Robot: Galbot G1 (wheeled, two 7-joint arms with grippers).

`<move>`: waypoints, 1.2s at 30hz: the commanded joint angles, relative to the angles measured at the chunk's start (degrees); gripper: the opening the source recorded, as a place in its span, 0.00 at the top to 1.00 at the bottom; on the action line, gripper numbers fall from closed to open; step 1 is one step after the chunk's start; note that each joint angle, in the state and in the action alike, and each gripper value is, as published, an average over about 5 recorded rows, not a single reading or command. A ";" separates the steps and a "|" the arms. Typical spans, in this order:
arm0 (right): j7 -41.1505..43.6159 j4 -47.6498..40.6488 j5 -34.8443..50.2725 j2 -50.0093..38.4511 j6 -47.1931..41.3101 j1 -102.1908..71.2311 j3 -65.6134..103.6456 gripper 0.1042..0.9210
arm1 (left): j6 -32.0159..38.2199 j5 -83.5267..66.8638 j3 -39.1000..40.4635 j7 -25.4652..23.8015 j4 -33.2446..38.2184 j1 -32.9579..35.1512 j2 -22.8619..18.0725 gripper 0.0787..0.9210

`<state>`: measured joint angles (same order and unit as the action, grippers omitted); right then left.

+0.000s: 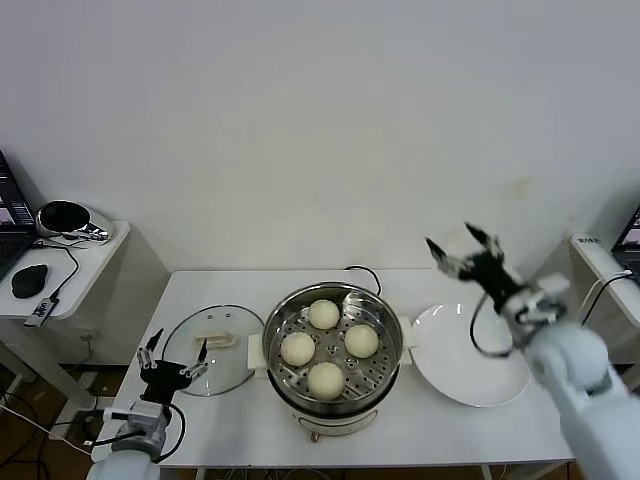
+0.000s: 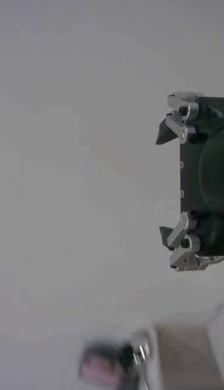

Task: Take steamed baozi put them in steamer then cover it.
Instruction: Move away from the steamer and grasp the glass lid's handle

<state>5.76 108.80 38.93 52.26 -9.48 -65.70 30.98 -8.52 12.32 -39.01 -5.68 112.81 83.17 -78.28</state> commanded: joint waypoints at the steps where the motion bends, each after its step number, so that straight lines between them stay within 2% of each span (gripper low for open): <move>1: -4.31 1.38 -3.65 12.34 5.50 -22.47 15.44 0.12 | 10.61 32.35 2.21 6.02 -6.55 -1.55 2.62 0.12; 5: -4.21 0.06 -4.34 13.13 5.66 -21.85 15.14 0.12 | 12.96 49.81 5.13 16.47 -10.17 -0.78 4.72 0.12; 7: -4.22 -0.44 -4.56 13.65 5.50 -21.51 14.87 0.12 | 12.85 57.26 6.51 19.79 -11.65 -0.92 5.33 0.12; 13: -3.83 -1.06 -5.73 13.57 4.74 -20.90 14.13 0.12 | 5.59 64.48 9.81 13.42 -12.97 -1.92 7.99 0.12; 23: -4.04 -0.56 -7.42 13.94 3.61 -20.88 13.81 0.12 | 2.50 63.56 10.17 18.33 -22.76 -7.26 6.33 0.12; 29: -4.04 -0.40 -8.95 14.74 3.77 -21.53 13.48 0.12 | -1.00 60.80 10.64 16.50 -24.18 -9.49 5.64 0.12; 36: -4.11 -0.61 -10.34 15.86 3.77 -21.19 12.75 0.12 | -1.36 58.84 11.57 15.56 -25.51 -11.39 4.88 0.12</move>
<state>1.85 108.14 30.10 67.00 -5.77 -86.24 43.55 -7.20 70.27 -28.85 9.89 91.27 74.79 -73.21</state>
